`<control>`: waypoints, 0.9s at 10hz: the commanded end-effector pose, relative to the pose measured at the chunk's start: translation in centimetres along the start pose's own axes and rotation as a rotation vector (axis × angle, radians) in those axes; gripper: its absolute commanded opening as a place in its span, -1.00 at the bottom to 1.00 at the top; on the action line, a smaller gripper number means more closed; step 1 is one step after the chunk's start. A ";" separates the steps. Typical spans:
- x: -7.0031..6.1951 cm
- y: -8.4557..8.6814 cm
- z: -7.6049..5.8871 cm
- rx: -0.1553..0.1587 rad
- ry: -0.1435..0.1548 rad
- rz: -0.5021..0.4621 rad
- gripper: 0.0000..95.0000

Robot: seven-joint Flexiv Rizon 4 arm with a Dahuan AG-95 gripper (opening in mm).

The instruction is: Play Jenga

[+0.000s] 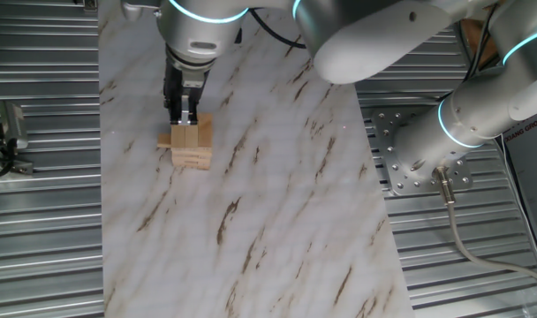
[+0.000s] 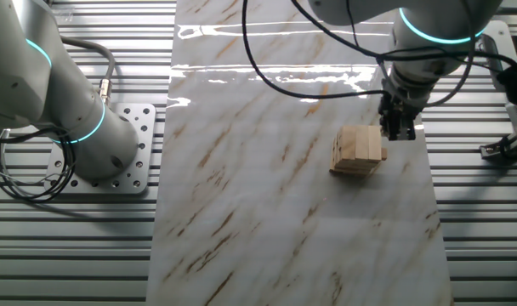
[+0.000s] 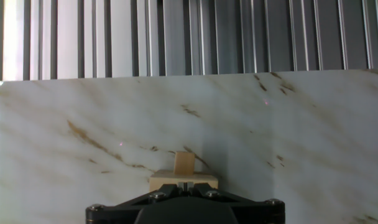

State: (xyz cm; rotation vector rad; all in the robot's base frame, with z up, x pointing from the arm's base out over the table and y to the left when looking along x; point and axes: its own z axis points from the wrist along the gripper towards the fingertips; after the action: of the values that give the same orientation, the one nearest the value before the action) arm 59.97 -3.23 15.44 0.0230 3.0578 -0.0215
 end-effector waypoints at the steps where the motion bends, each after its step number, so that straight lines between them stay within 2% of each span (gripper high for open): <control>1: 0.1 -0.1 -0.1 -0.002 -0.002 -0.001 -1.00; 5: -0.6 -0.5 0.4 -0.005 0.002 0.006 -1.00; 7: -1.7 -1.4 1.4 -0.020 -0.002 -0.018 -1.00; 9: -2.5 -1.3 1.4 -0.021 0.002 -0.013 -1.00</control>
State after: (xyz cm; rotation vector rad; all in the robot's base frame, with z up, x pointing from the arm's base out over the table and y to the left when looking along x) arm 62.67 -4.64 14.32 0.0031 3.0586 0.0091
